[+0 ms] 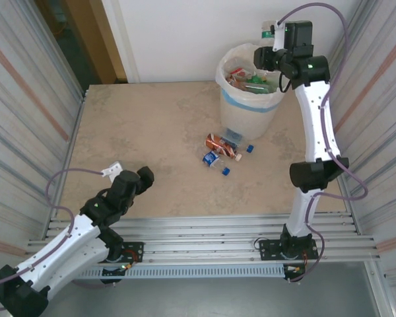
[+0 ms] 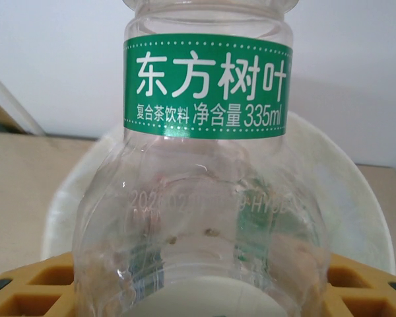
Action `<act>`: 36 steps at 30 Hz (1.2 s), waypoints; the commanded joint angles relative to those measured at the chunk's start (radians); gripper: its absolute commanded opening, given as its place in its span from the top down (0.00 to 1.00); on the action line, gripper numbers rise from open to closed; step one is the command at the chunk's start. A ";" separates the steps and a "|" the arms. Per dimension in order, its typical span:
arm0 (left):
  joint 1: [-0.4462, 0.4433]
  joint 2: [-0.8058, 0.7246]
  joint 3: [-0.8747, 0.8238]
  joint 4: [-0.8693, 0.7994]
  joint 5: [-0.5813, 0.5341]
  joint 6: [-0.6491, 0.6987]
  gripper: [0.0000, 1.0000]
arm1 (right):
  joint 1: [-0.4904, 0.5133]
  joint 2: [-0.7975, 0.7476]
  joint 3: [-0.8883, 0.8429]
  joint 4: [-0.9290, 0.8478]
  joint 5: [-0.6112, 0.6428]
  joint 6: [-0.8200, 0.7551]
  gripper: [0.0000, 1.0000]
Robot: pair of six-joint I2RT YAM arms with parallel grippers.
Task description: Put the plastic bottles in the bin
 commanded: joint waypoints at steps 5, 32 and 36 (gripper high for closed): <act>0.009 0.019 0.041 0.003 -0.010 0.025 0.01 | -0.026 0.089 0.027 0.026 0.074 -0.151 0.61; 0.010 0.074 0.048 0.035 0.018 0.012 0.01 | -0.042 0.181 0.006 0.061 0.197 -0.314 0.20; 0.010 0.070 0.042 0.034 0.021 0.005 0.01 | -0.031 0.160 -0.012 0.064 0.185 -0.312 0.18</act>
